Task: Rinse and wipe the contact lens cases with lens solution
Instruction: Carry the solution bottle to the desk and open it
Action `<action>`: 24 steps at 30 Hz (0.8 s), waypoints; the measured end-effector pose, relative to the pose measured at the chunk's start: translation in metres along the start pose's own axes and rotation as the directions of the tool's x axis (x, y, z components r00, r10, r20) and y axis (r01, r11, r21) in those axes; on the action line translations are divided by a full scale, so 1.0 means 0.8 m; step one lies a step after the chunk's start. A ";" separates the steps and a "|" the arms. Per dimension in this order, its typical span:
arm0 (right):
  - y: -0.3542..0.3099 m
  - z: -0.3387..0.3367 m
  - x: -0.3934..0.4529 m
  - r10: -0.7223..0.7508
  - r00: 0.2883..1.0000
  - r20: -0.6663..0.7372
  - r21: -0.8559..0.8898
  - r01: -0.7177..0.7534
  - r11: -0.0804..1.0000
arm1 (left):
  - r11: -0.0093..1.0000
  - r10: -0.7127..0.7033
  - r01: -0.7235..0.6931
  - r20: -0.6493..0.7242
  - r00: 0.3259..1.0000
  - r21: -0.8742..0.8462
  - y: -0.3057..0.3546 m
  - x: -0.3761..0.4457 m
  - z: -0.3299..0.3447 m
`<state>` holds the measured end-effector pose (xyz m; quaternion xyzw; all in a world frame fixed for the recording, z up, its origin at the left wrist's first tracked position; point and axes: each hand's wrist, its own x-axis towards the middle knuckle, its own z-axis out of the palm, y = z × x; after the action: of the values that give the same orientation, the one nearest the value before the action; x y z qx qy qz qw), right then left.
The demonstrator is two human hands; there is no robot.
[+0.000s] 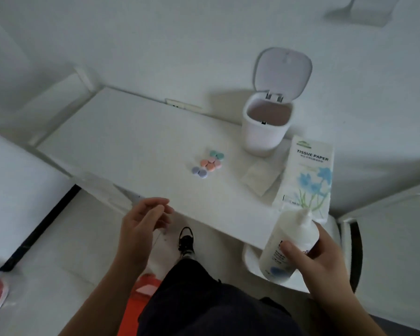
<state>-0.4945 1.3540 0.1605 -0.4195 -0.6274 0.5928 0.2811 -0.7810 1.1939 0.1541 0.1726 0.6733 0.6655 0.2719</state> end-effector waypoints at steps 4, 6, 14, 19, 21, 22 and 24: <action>-0.002 0.053 0.065 0.040 0.990 -0.138 -0.012 -0.042 0.999 | 0.999 -0.050 0.048 0.097 0.994 0.020 0.001 0.126 -0.009; -0.005 0.088 0.100 0.062 0.976 -0.206 -0.015 -0.067 0.998 | 0.996 -0.088 0.085 0.155 0.984 0.027 -0.001 0.188 -0.018; -0.043 0.192 0.204 0.119 0.925 -0.361 -0.005 -0.130 0.992 | 0.981 -0.194 0.193 0.300 0.934 0.035 0.011 0.363 -0.057; -0.037 0.214 0.248 0.140 0.919 -0.368 0.012 -0.146 0.989 | 0.979 -0.194 0.162 0.331 0.924 0.121 -0.011 0.425 -0.059; -0.034 0.215 0.263 0.127 0.923 -0.364 0.006 -0.134 0.991 | 0.981 -0.186 0.156 0.336 0.923 0.116 -0.021 0.439 -0.056; -0.032 0.214 0.269 0.111 0.926 -0.361 0.000 -0.120 0.993 | 0.984 -0.172 0.145 0.334 0.927 0.104 -0.027 0.446 -0.055; -0.023 0.208 0.284 0.057 0.931 -0.362 -0.009 -0.065 0.998 | 0.993 -0.112 0.097 0.329 0.938 0.061 -0.042 0.460 -0.047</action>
<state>-0.7511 1.4658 0.1225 -0.5434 -0.5578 0.5075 0.3688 -1.0908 1.3802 0.0697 0.2521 0.6406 0.5966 0.4124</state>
